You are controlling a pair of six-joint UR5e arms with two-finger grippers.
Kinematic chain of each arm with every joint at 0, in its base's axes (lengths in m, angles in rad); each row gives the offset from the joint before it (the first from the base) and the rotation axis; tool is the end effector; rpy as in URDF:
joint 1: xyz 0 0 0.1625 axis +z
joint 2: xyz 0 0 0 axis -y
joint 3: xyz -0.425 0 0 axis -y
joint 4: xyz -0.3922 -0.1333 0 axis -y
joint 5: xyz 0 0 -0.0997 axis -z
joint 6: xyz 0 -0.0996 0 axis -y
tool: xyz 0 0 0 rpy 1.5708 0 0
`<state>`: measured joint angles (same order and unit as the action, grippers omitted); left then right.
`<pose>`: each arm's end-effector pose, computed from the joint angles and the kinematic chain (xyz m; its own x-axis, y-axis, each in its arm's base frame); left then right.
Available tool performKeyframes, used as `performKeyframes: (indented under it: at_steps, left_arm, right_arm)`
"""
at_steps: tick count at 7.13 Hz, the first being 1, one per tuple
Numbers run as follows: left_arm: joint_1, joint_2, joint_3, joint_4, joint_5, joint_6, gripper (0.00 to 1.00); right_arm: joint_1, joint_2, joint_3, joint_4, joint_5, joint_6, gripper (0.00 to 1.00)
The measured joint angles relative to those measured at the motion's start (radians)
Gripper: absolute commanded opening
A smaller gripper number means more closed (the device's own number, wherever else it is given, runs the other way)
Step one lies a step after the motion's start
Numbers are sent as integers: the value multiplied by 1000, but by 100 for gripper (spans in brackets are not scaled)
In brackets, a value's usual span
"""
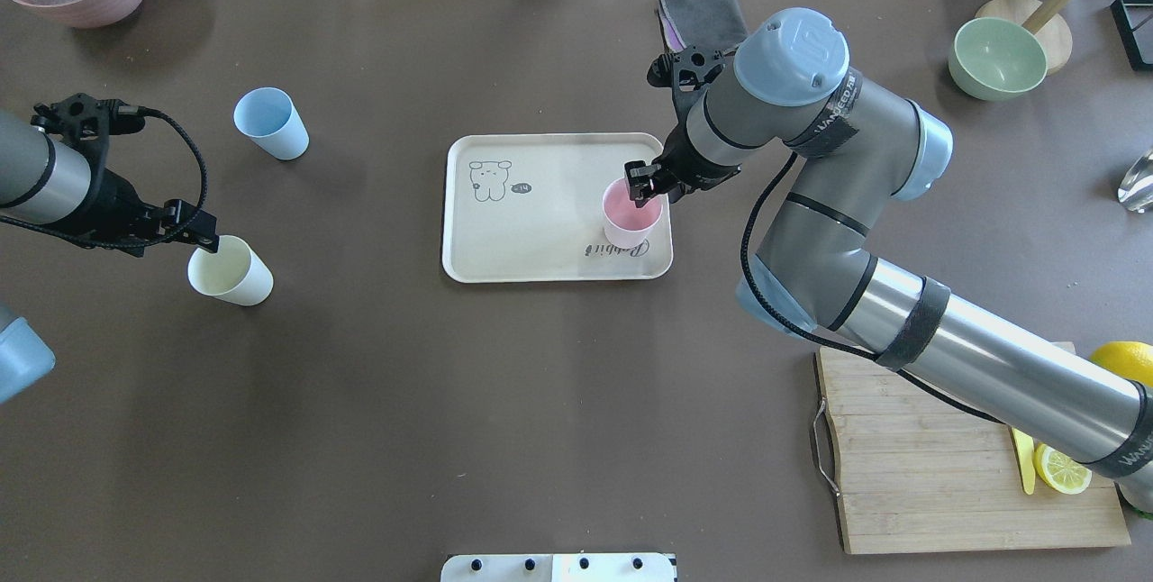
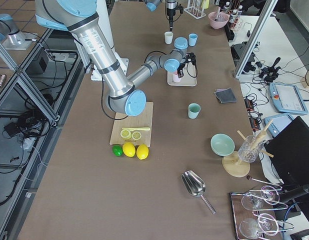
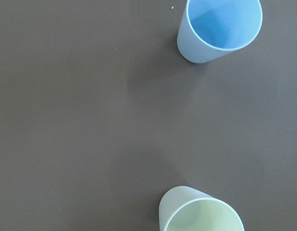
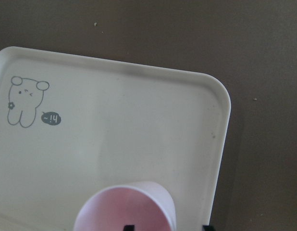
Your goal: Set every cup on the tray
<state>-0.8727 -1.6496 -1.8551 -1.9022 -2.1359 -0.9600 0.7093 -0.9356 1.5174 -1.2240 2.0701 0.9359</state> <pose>0.2797 -0.4578 0.4477 0.6493 -0.0203 -0.7603 0.0663 0.9973 0.0300 -0.4827 -0.5271 0.2616 0.5325 -0.2291 0.8148 0.0434 0.9688 0.2440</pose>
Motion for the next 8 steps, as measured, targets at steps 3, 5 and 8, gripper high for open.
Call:
performKeyframes:
  at_steps: [3,5,8]
  left_arm:
    - [32,-7,25,-3,14,-11,10]
    - [43,-9,29,-2,10,-25,0]
    - [43,-122,32,58,-13,-41,0]
  right_arm:
    - [37,-3,19,-7,35,1,100]
    - [82,-18,24,-11,96,-4,100]
    - [177,-93,23,-14,130,-63,100]
